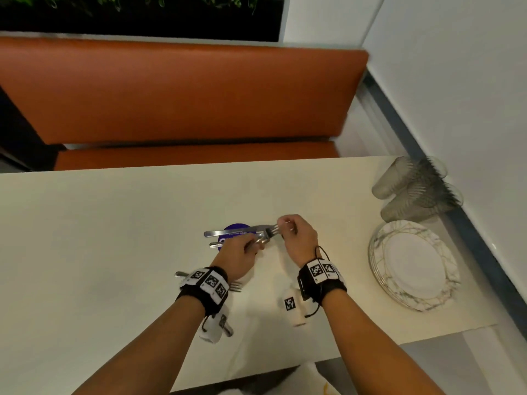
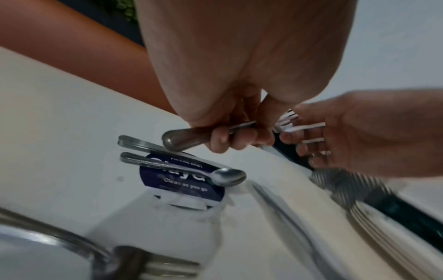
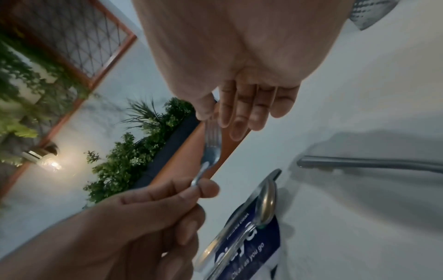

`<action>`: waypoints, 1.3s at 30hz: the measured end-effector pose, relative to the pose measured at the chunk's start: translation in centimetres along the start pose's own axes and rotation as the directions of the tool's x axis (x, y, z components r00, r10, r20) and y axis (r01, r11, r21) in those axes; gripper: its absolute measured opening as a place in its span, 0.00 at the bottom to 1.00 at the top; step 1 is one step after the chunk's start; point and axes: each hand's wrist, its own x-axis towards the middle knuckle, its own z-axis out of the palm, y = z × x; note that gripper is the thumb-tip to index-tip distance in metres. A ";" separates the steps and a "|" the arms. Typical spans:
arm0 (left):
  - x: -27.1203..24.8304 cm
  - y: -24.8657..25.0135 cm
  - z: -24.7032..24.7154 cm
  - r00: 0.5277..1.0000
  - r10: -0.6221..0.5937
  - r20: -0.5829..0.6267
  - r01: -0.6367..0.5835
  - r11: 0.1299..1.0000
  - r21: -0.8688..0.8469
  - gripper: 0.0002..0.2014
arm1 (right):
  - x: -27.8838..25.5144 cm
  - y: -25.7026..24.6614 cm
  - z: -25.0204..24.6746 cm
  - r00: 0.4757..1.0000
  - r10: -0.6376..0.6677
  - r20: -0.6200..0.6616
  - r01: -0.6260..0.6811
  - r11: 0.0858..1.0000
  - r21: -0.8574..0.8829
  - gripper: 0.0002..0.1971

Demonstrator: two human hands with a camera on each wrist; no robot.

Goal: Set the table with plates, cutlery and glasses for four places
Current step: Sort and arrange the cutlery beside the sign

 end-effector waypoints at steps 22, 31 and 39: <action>0.5 5.3 5.5 0.873 -0.399 -0.280 0.265 0.871 -0.414 0.11 | 1.0 8.9 -5.1 0.858 0.213 0.467 0.182 0.724 -0.665 0.06; 2.2 7.4 5.9 0.912 -0.320 -0.256 0.240 0.923 -0.301 0.13 | 3.3 8.3 -7.2 0.913 0.039 0.406 0.133 0.913 -0.385 0.04; 4.6 9.4 5.3 0.949 -0.228 -0.217 0.187 0.963 -0.194 0.13 | 6.0 2.6 -10.7 0.890 -0.202 0.410 0.264 0.959 -0.101 0.10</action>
